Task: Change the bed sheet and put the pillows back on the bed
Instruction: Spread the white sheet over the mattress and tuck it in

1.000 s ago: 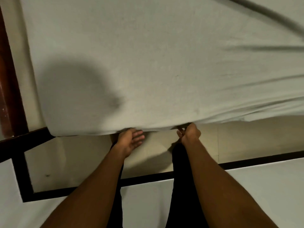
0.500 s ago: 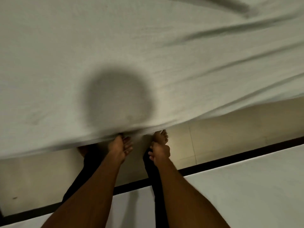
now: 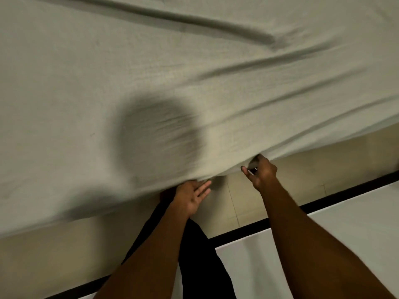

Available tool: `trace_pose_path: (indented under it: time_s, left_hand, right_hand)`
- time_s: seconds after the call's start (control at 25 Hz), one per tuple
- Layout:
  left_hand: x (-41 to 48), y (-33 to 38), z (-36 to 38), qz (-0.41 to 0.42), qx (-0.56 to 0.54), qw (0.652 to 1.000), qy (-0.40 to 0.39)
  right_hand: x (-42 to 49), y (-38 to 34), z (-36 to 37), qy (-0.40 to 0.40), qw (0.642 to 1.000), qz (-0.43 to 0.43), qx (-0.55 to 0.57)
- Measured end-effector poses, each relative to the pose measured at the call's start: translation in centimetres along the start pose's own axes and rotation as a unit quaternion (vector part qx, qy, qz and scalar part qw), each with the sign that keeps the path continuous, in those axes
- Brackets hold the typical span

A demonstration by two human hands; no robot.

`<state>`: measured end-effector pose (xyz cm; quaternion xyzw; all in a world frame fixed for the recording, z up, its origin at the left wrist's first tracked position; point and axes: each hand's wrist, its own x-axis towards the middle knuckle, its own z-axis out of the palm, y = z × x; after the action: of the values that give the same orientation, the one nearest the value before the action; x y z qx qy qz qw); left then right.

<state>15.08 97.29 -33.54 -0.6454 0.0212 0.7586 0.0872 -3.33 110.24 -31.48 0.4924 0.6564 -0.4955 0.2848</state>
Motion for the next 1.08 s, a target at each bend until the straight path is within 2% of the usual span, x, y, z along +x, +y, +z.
trace_pose_path:
  time_s: [0.16, 0.32, 0.4, 0.52, 0.72, 0.76, 0.84, 0.96, 1.0, 1.08]
  left_hand:
    - [1.7, -1.7, 3.4, -0.001, -0.046, 0.999, 0.019]
    - [2.3, -3.4, 3.8, 0.002, -0.172, 0.984, 0.044]
    - [1.7, -4.6, 4.0, 0.034, -0.251, 0.967, 0.036]
    - [1.9, -6.4, 3.5, 0.117, -0.365, 0.923, 0.040]
    - [3.6, -8.3, 1.9, 0.234, -0.402, 0.884, 0.049]
    - [3.2, -8.7, 1.9, 0.249, -0.396, 0.883, 0.040]
    - [3.1, -9.9, 2.1, 0.224, -0.356, 0.907, 0.021]
    - [5.8, -11.6, 0.5, 0.090, -0.270, 0.950, 0.126]
    - [6.9, -12.2, 0.1, 0.044, -0.250, 0.955, 0.153]
    - [8.5, -12.4, 0.4, 0.032, -0.201, 0.959, 0.199]
  right_hand:
    - [0.8, 2.6, -1.3, 0.005, 0.997, 0.000, 0.073]
    - [0.2, 0.8, -2.3, -0.066, 0.991, 0.039, 0.110]
    - [0.2, -1.6, -3.7, -0.091, 0.979, 0.052, 0.177]
    - [2.4, -5.4, -6.3, -0.122, 0.952, 0.048, 0.277]
    - [7.7, -9.7, -12.6, -0.124, 0.932, 0.080, 0.331]
    - [8.6, -10.4, -14.1, -0.114, 0.937, 0.084, 0.319]
    - [10.6, -12.0, -16.5, -0.095, 0.952, 0.088, 0.277]
    - [13.7, -13.3, -18.9, -0.050, 0.988, 0.095, 0.108]
    - [14.9, -13.2, -19.4, -0.031, 0.994, 0.097, 0.043]
    - [17.1, -12.3, -20.0, 0.027, 0.994, 0.085, -0.066]
